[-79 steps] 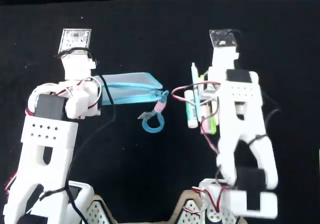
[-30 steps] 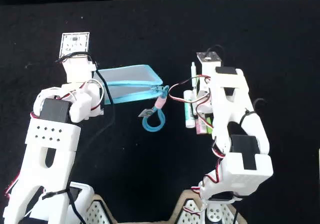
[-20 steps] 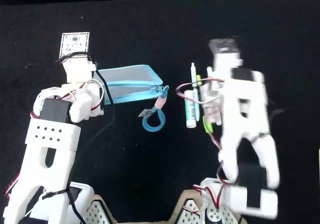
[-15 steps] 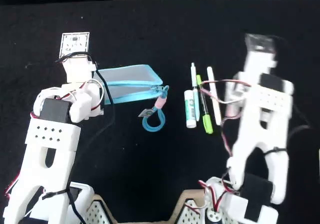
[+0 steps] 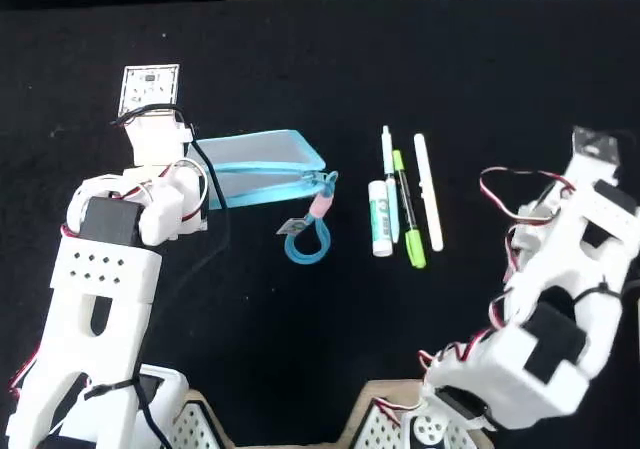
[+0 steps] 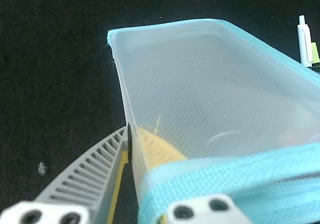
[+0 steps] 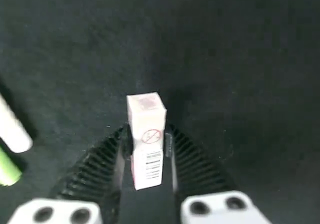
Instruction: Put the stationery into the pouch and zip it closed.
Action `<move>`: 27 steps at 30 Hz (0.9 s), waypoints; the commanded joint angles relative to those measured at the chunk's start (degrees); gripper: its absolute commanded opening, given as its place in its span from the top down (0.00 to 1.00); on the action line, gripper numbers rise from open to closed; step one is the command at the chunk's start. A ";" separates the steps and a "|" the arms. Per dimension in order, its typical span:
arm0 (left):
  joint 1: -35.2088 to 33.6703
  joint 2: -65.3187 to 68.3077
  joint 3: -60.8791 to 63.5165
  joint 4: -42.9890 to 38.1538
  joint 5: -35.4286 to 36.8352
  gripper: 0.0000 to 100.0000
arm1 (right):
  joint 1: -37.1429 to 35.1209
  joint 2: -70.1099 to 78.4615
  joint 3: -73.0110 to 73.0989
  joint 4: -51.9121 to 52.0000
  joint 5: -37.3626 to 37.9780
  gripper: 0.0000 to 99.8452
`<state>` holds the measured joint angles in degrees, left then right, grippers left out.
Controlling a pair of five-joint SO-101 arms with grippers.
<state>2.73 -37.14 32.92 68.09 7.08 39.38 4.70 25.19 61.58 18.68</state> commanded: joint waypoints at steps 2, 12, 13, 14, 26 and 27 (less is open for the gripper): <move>0.22 0.18 1.89 -0.35 0.97 0.97 | 0.97 3.03 -1.71 -2.73 0.62 0.88; 0.75 0.18 1.71 -0.79 1.05 0.97 | 0.70 6.46 -10.95 1.85 0.18 0.87; 0.84 0.18 1.71 -0.79 1.05 0.97 | 0.70 7.16 -12.00 2.29 0.09 0.87; 0.84 0.18 1.71 -0.79 1.05 0.97 | 0.70 7.96 -13.05 2.64 0.09 0.87; 0.57 0.18 2.24 -0.88 1.05 0.97 | 0.62 20.09 -24.66 12.13 -5.45 0.87; 0.40 0.18 2.24 -0.88 1.05 0.97 | 0.62 20.09 -25.71 13.27 -5.80 0.88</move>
<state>2.73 -37.14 33.01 67.21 7.25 39.30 24.75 4.18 71.25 15.08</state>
